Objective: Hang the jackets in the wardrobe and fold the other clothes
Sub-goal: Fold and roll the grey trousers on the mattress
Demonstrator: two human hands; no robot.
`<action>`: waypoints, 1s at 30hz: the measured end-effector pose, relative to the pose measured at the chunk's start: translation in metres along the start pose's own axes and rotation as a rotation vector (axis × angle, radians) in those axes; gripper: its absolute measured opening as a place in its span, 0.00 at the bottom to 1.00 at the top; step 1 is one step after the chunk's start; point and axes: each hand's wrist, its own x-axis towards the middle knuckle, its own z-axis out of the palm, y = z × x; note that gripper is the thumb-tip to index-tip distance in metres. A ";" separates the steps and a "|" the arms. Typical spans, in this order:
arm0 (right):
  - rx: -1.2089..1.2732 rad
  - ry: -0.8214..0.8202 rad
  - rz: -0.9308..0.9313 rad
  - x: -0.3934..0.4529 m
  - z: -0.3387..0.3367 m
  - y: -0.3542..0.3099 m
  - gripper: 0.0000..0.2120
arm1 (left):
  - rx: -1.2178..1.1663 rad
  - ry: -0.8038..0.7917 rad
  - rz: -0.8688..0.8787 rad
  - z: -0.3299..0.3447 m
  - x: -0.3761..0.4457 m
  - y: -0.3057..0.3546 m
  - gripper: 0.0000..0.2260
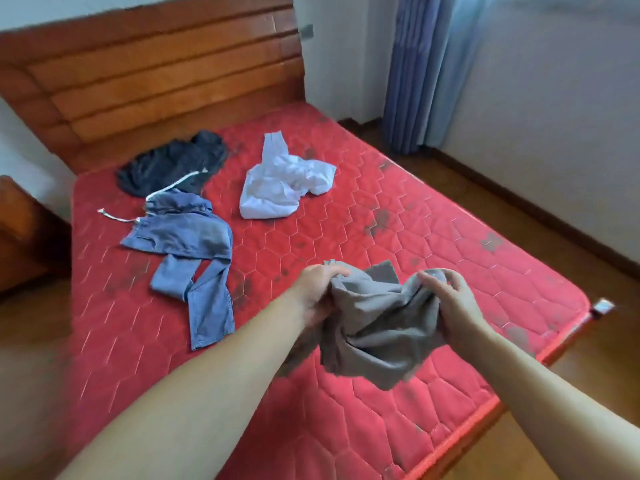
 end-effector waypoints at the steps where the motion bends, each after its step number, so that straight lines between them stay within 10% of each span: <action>1: 0.054 -0.045 -0.023 -0.024 0.005 -0.013 0.30 | -0.017 -0.016 0.051 0.002 -0.017 0.010 0.19; 4: -0.066 -0.162 -0.173 -0.096 0.030 -0.037 0.36 | -0.030 -0.085 0.136 0.013 -0.078 0.036 0.05; 8: -0.286 -0.009 -0.335 -0.171 0.066 -0.088 0.15 | 0.096 -0.212 0.274 0.013 -0.150 0.058 0.16; 18: 0.284 -0.101 -0.166 -0.334 0.119 -0.215 0.05 | 0.126 -0.502 0.511 -0.062 -0.284 0.049 0.14; 24: 0.495 -0.401 -0.214 -0.450 0.136 -0.225 0.08 | 0.928 -0.630 0.776 -0.084 -0.355 -0.018 0.49; 30: 0.515 -0.041 -0.203 -0.493 0.132 -0.185 0.09 | 0.536 -0.315 0.742 -0.096 -0.428 -0.062 0.11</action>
